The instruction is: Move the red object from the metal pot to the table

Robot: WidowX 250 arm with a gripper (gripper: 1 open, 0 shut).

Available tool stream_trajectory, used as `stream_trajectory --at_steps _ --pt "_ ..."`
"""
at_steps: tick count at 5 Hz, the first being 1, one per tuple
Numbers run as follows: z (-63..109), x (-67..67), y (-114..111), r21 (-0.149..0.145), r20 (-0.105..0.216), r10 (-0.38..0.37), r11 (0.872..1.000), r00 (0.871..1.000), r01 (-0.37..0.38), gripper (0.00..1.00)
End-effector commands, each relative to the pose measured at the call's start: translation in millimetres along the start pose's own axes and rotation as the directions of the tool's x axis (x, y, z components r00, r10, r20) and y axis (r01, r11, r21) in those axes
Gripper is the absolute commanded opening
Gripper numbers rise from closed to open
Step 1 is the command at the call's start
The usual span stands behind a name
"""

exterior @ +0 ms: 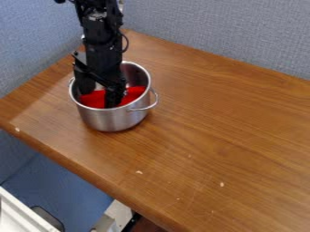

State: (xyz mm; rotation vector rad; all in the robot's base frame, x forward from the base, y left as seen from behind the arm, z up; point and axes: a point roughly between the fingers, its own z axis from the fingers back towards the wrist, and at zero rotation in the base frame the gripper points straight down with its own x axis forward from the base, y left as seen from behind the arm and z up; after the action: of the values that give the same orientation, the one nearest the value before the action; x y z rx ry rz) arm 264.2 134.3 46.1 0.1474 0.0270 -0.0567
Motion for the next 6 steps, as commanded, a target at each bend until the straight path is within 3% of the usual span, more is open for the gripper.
stream_trajectory --at_steps 1,6 --pt "-10.5 -2.9 0.8 -0.002 -0.024 0.006 1.0 1.0 -0.007 1.0" --pt "-22.3 -3.1 -2.2 -0.012 -0.047 0.008 1.0 0.999 -0.009 1.0"
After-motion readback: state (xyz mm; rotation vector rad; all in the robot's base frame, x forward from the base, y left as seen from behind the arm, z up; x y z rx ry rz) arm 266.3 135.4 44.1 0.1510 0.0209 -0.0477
